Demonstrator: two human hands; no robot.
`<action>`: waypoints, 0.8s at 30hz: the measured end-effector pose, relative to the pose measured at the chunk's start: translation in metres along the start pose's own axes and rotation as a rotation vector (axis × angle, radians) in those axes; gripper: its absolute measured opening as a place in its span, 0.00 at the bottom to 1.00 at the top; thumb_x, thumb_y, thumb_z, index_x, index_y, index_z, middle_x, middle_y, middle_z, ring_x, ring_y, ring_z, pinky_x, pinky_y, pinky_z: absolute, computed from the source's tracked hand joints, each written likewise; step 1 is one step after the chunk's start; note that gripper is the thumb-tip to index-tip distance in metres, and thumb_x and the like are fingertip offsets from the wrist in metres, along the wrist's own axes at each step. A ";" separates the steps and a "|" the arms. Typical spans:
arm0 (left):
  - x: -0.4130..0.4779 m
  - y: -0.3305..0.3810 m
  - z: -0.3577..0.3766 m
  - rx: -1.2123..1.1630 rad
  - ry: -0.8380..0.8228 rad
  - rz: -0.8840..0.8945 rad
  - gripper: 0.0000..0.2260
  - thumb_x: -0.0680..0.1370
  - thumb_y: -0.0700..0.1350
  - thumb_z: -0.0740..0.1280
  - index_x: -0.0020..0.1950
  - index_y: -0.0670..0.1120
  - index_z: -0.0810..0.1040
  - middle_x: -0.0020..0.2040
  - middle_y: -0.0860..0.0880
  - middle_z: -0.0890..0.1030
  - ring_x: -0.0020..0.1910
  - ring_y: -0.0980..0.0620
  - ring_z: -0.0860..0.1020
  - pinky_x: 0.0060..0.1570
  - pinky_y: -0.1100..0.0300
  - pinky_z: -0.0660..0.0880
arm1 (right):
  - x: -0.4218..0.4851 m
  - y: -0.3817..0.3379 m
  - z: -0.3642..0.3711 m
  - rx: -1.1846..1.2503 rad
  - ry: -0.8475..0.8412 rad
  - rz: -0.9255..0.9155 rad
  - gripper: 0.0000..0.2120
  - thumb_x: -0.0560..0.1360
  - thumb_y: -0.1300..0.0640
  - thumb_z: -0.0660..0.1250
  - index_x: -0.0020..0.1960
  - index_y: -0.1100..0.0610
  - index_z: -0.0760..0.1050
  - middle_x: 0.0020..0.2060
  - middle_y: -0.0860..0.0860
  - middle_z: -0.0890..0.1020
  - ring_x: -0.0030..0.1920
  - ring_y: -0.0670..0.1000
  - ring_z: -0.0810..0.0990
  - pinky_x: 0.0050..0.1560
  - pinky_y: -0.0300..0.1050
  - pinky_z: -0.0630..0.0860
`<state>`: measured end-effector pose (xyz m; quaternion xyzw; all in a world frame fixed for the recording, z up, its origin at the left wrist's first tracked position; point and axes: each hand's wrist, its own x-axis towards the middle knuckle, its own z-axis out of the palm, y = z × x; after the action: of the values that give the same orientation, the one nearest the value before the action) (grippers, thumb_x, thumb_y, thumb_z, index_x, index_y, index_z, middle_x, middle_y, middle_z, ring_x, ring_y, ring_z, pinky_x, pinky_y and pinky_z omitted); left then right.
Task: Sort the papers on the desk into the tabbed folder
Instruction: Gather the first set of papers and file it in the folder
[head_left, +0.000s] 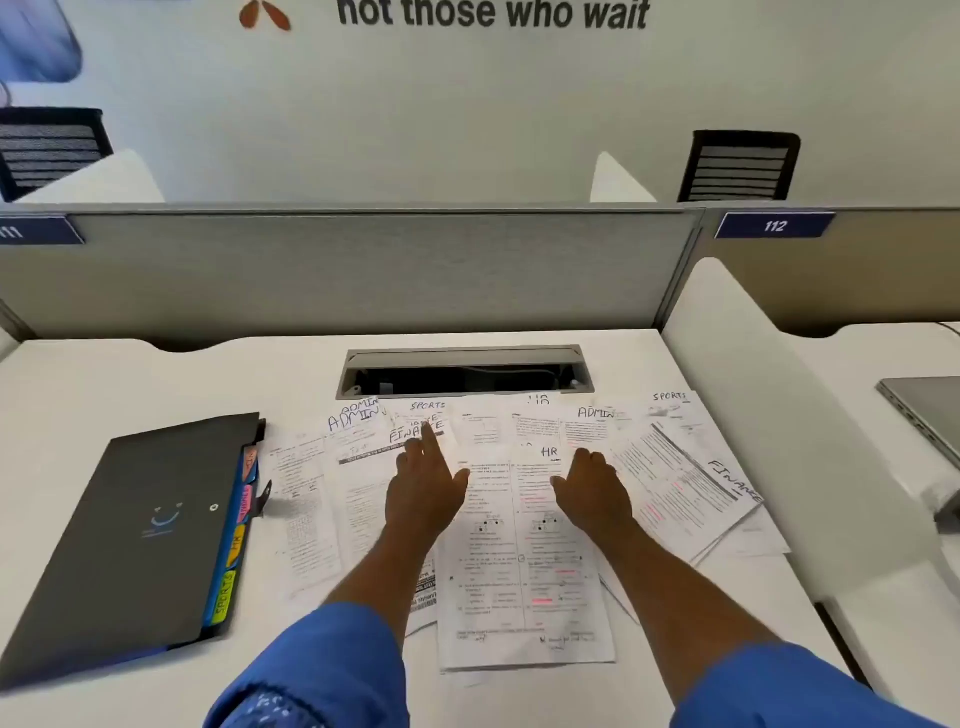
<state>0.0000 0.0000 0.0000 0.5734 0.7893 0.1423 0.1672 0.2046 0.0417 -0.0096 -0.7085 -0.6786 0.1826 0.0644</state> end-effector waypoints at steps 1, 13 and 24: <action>0.002 0.000 0.002 -0.035 -0.022 -0.037 0.39 0.78 0.57 0.63 0.79 0.43 0.45 0.75 0.41 0.59 0.72 0.41 0.63 0.62 0.45 0.71 | 0.002 0.000 0.001 0.015 -0.015 0.027 0.22 0.78 0.48 0.65 0.64 0.62 0.69 0.60 0.58 0.76 0.61 0.60 0.76 0.57 0.52 0.75; 0.038 0.001 0.035 -0.305 -0.157 -0.397 0.41 0.76 0.54 0.68 0.77 0.38 0.47 0.72 0.35 0.61 0.71 0.34 0.63 0.65 0.43 0.66 | 0.039 0.004 0.029 0.095 -0.101 0.195 0.26 0.75 0.50 0.70 0.65 0.63 0.66 0.62 0.60 0.74 0.62 0.61 0.76 0.59 0.50 0.74; 0.054 0.001 0.042 -0.447 -0.164 -0.546 0.28 0.74 0.44 0.67 0.69 0.36 0.62 0.64 0.37 0.74 0.62 0.37 0.75 0.60 0.47 0.75 | 0.051 0.009 0.038 0.104 -0.120 0.208 0.24 0.73 0.56 0.71 0.64 0.63 0.67 0.61 0.60 0.72 0.61 0.61 0.76 0.56 0.49 0.76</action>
<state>0.0030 0.0526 -0.0428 0.3002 0.8468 0.2147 0.3831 0.2004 0.0855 -0.0568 -0.7585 -0.5938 0.2653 0.0412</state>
